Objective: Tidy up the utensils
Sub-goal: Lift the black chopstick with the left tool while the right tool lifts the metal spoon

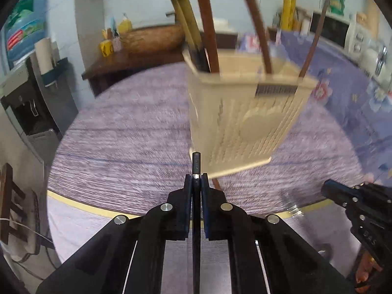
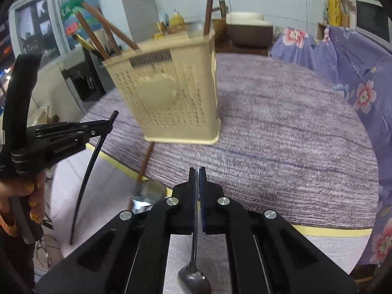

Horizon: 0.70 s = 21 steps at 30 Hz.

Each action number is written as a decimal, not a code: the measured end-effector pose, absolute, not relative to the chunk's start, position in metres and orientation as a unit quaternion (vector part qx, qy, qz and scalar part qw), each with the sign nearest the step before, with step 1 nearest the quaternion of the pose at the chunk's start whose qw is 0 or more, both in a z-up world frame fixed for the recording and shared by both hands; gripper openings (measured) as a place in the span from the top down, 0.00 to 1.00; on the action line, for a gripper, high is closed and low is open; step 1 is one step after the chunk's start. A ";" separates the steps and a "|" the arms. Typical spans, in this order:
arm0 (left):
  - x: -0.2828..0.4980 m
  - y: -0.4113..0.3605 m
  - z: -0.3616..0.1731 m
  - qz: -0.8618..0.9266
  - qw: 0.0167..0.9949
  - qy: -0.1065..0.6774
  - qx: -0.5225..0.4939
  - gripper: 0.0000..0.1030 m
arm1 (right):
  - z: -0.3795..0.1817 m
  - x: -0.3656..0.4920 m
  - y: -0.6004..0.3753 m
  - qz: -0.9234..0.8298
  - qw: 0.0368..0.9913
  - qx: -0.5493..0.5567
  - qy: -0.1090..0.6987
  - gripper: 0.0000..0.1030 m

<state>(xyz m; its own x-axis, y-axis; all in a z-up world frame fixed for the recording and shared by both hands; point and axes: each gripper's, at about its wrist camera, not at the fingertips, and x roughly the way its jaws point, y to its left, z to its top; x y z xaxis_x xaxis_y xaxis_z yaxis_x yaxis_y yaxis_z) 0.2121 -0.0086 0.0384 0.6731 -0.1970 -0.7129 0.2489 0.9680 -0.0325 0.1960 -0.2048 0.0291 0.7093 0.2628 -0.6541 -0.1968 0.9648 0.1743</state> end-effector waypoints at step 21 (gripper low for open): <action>0.175 0.008 0.101 -0.129 0.947 0.294 0.013 0.92 | -0.020 0.180 -0.202 0.117 0.888 0.025 0.443 0.91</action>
